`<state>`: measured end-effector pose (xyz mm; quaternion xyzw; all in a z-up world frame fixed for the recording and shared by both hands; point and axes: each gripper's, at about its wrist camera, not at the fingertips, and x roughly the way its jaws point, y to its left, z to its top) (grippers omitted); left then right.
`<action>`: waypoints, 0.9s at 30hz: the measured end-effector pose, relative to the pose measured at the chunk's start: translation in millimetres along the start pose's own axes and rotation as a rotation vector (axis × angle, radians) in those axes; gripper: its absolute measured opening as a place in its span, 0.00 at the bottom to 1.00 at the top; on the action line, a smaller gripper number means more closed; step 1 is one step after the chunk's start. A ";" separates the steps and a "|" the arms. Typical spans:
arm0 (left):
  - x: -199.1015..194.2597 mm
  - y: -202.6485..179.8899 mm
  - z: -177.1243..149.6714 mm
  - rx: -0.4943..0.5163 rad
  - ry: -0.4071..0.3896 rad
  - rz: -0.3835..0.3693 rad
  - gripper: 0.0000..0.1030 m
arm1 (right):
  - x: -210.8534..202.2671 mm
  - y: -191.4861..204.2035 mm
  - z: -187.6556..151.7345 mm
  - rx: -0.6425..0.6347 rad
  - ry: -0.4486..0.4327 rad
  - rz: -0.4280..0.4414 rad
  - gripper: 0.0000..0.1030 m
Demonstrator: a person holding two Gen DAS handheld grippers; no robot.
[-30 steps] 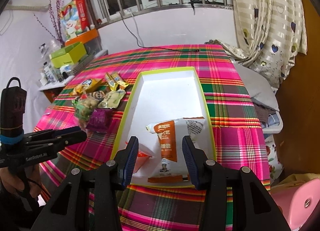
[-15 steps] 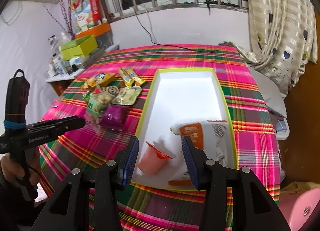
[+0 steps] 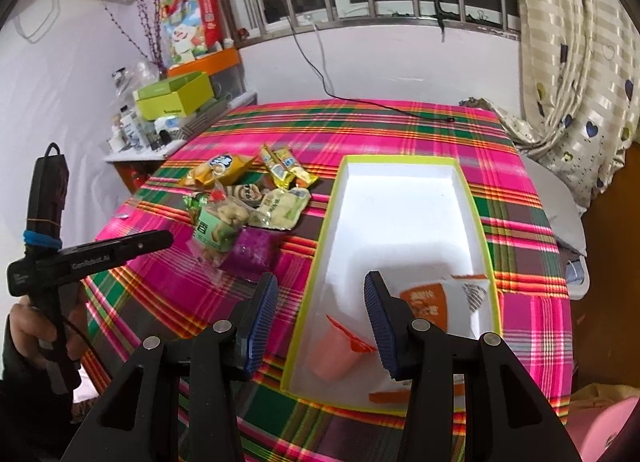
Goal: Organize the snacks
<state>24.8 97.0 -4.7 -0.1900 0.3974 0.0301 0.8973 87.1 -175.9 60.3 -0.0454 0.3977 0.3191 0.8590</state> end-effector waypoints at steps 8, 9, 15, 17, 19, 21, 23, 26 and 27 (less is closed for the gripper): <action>8.6 19.1 11.7 -0.064 0.002 0.010 0.40 | 12.6 13.5 14.8 -0.034 0.010 0.011 0.42; 10.0 21.9 13.8 -0.073 0.001 0.009 0.43 | 15.0 16.0 17.8 -0.041 0.012 0.012 0.42; 19.3 37.3 27.0 -0.117 0.001 0.023 0.48 | 24.5 26.0 33.7 -0.077 0.019 0.008 0.42; 19.5 41.5 31.9 -0.118 -0.007 0.030 0.48 | 28.4 30.2 39.7 -0.091 0.020 0.010 0.42; 19.7 46.3 38.7 -0.116 -0.019 0.038 0.48 | 34.7 34.2 47.4 -0.104 0.025 0.016 0.42; 21.1 52.9 46.2 -0.122 -0.026 0.048 0.48 | 40.8 37.3 54.2 -0.115 0.032 0.023 0.42; 23.6 58.8 52.0 -0.129 -0.028 0.050 0.48 | 49.0 42.9 63.4 -0.136 0.039 0.030 0.42; 28.0 66.0 58.1 -0.152 -0.022 0.034 0.48 | 60.7 51.5 77.6 -0.168 0.052 0.031 0.42; 29.1 67.2 59.5 -0.158 -0.020 0.030 0.48 | 64.4 55.7 82.9 -0.188 0.052 0.034 0.42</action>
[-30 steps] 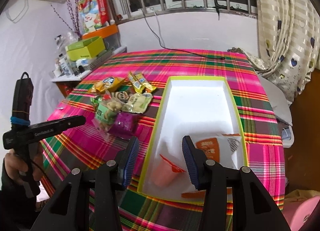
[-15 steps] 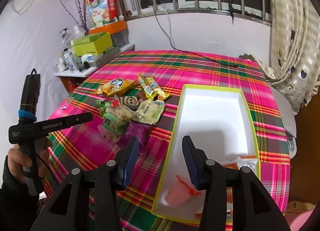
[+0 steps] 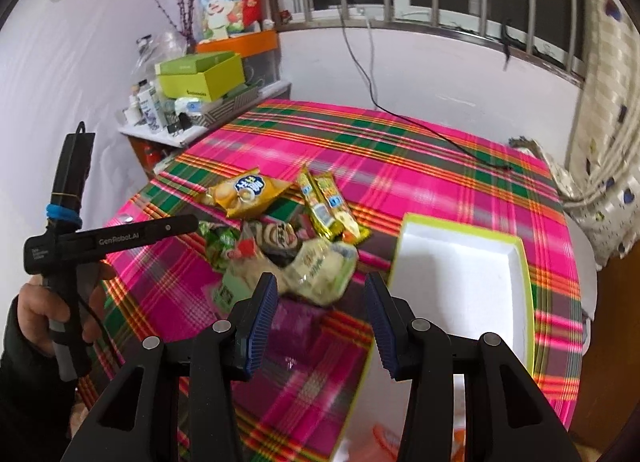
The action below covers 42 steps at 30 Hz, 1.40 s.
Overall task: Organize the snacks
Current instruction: 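Grasp yellow chip bag with left tool while right tool grasps gold wafer sticks, then carry gold wafer sticks into box and release with right tool while left tool carries chip bag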
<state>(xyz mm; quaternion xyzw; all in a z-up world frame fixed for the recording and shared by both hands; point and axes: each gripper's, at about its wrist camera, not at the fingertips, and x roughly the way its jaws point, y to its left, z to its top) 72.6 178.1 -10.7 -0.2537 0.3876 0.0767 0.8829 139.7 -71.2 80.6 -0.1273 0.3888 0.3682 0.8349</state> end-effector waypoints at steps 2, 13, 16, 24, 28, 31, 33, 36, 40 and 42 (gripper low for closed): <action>1.0 0.6 2.3 -0.002 -0.005 -0.009 0.48 | 7.1 4.5 10.7 -0.029 0.005 -0.002 0.42; 8.1 9.1 19.4 -0.042 0.005 -0.066 0.48 | 104.1 13.5 60.4 -0.146 0.164 0.014 0.42; 17.0 12.3 24.8 -0.062 0.024 -0.084 0.48 | 134.0 12.8 63.4 -0.151 0.220 0.008 0.42; 21.0 20.3 38.3 -0.028 -0.002 -0.033 0.54 | 177.5 10.7 67.0 -0.146 0.286 0.022 0.40; 24.2 21.3 56.6 0.053 -0.038 -0.006 0.60 | 184.4 10.8 68.5 -0.146 0.287 0.017 0.36; 39.5 14.4 65.1 0.130 -0.015 -0.004 0.60 | 189.4 8.1 69.1 -0.138 0.297 0.016 0.26; 48.5 3.6 64.7 0.202 -0.004 -0.002 0.60 | 191.9 7.0 67.8 -0.137 0.310 0.021 0.23; 59.6 -15.2 58.1 0.339 0.000 0.018 0.62 | 197.5 6.1 65.1 -0.133 0.328 0.032 0.23; 75.6 -21.3 53.4 0.401 0.036 0.027 0.62 | 198.0 4.1 64.3 -0.117 0.324 0.039 0.21; 79.9 -20.9 54.7 0.405 0.044 0.038 0.62 | 195.6 4.6 64.6 -0.122 0.321 0.030 0.20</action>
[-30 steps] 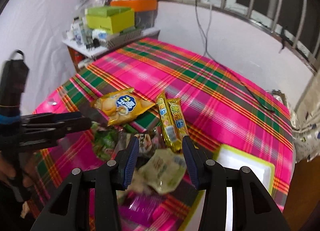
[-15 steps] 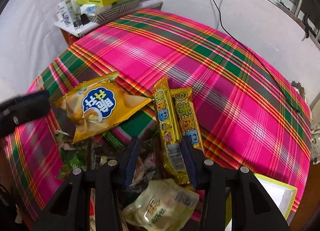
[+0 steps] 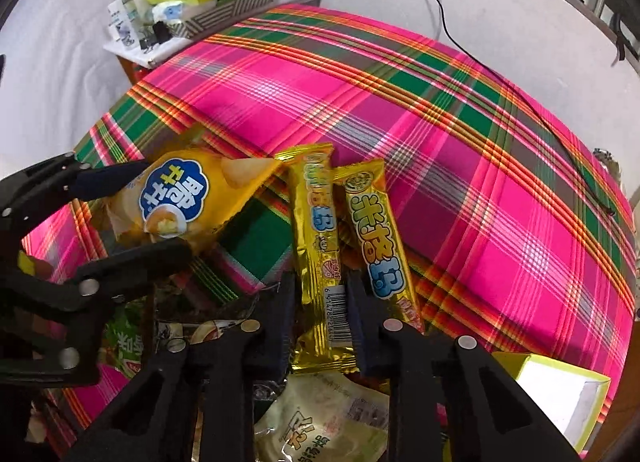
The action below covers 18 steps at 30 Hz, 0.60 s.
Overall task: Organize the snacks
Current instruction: 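Carry gold wafer sticks into box and release with right tool while left tool carries chip bag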
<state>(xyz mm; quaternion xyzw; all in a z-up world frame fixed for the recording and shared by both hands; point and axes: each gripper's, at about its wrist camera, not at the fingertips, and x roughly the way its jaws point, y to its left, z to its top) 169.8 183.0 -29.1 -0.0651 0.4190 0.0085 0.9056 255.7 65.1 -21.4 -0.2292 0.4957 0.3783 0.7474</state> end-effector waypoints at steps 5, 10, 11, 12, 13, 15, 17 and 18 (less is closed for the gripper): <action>5.7 -2.1 5.0 0.008 0.006 0.031 0.62 | -5.2 0.2 -1.4 0.014 -0.011 0.008 0.20; 8.1 -11.5 4.0 0.048 0.019 0.089 0.59 | -19.0 -0.2 -4.1 0.028 -0.032 0.003 0.20; 7.7 -12.3 4.3 0.048 0.018 0.101 0.57 | -23.2 -0.8 -4.9 0.032 -0.038 0.002 0.20; 7.3 -12.2 5.1 0.043 0.020 0.104 0.52 | -26.9 -1.2 -6.0 0.035 -0.043 -0.002 0.20; 8.0 -11.4 5.2 0.042 0.025 0.119 0.47 | -29.8 -1.2 -7.4 0.038 -0.047 -0.004 0.20; 7.5 -10.7 5.0 0.038 0.026 0.125 0.45 | -36.9 -1.6 -10.7 0.044 -0.059 -0.005 0.20; 7.6 -9.8 4.7 0.035 0.027 0.125 0.41 | -42.4 -2.4 -13.3 0.050 -0.066 -0.004 0.20; 6.5 -9.1 4.8 0.028 0.023 0.125 0.39 | -46.7 -2.9 -15.8 0.054 -0.071 -0.005 0.20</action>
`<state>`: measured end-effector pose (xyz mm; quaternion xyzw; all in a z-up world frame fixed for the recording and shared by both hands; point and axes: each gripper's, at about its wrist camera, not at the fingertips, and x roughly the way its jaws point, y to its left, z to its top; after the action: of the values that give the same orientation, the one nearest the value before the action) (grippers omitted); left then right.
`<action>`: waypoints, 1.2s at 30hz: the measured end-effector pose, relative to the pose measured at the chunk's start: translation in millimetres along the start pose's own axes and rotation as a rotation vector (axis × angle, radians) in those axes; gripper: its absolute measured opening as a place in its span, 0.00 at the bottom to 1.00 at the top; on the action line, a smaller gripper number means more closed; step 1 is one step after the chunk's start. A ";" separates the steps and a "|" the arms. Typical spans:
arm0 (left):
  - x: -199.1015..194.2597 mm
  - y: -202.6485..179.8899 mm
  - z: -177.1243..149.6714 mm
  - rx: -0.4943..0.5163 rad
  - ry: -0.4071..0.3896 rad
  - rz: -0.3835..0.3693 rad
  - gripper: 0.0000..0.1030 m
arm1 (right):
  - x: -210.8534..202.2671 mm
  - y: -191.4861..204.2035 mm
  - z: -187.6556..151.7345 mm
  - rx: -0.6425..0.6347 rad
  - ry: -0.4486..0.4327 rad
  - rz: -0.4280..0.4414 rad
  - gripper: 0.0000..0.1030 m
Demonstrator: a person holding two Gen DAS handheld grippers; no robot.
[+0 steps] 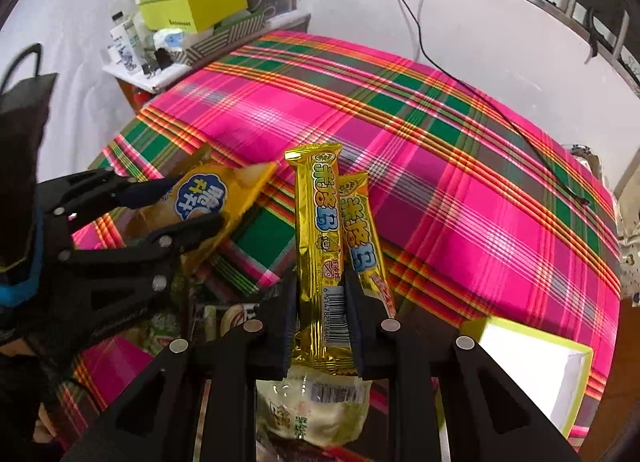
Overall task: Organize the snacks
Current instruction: 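Carry gold wafer sticks into box and release with right tool while left tool carries chip bag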
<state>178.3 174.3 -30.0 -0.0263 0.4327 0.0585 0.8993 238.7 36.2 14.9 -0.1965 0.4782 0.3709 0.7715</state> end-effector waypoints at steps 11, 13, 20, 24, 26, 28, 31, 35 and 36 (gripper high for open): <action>-30.1 1.6 -4.3 -0.067 -0.053 -0.033 0.34 | -40.8 -6.1 -15.4 0.040 -0.071 0.009 0.19; -39.3 1.3 -5.3 -0.080 -0.073 -0.037 0.34 | -48.3 -7.7 -17.9 0.050 -0.088 0.012 0.19; -66.9 -3.9 -11.0 -0.121 -0.121 -0.062 0.34 | -72.5 -12.1 -31.3 0.080 -0.140 0.027 0.19; -89.9 -12.2 -13.9 -0.128 -0.159 -0.081 0.34 | -89.0 -21.5 -41.2 0.113 -0.174 0.035 0.19; -100.0 -16.5 -15.1 -0.131 -0.177 -0.089 0.34 | -98.1 -26.6 -46.3 0.128 -0.190 0.034 0.19; -108.6 -21.4 -16.5 -0.134 -0.192 -0.106 0.34 | -106.7 -32.9 -52.6 0.144 -0.204 0.035 0.19; -119.5 -30.7 -18.9 -0.131 -0.212 -0.127 0.34 | -118.0 -40.8 -61.8 0.168 -0.217 0.025 0.19; -129.6 -42.3 -21.4 -0.126 -0.226 -0.156 0.34 | -130.1 -53.3 -75.2 0.204 -0.230 0.009 0.19; -131.5 -45.2 -22.2 -0.124 -0.229 -0.162 0.34 | -133.5 -57.3 -79.1 0.214 -0.235 0.007 0.19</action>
<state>85.6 116.4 58.8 -0.1097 0.3192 0.0151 0.9412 199.7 -104.3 93.0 -0.0666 0.4223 0.3409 0.8373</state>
